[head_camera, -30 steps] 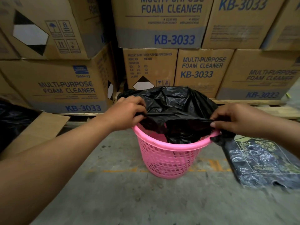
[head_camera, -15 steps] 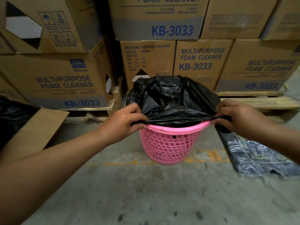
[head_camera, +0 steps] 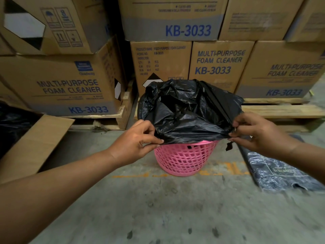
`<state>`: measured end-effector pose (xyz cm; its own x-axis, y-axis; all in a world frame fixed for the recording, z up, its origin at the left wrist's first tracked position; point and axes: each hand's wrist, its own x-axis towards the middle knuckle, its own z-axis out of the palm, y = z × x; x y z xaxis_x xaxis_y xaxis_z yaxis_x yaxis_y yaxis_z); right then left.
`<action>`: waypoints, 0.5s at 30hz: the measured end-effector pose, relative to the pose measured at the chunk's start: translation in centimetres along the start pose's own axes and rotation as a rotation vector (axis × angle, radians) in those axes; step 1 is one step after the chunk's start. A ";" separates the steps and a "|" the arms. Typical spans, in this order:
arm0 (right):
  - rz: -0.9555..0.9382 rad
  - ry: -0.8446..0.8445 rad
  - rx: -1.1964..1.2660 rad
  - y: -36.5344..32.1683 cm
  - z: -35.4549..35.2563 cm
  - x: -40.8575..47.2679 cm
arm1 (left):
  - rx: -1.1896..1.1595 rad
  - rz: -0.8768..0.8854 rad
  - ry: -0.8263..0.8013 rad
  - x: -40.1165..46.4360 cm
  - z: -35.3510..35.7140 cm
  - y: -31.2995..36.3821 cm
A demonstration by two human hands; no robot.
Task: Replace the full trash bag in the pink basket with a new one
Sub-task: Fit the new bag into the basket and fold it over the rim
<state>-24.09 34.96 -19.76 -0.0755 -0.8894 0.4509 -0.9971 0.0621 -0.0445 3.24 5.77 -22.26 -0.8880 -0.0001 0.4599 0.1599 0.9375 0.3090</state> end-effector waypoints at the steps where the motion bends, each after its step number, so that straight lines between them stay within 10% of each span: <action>1: -0.004 0.002 0.000 0.0 0.0 0.0 | 0.005 -0.001 -0.002 0.1 0.1 -0.1; 15: -0.032 0.030 -0.077 -2.1 -0.2 0.7 | 0.220 0.121 0.092 2.5 0.7 1.8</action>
<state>-22.01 34.26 -19.14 -0.0425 -0.8777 0.4773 -0.9968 0.0695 0.0389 0.97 7.74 -21.09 -0.8233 0.0943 0.5598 0.1560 0.9857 0.0633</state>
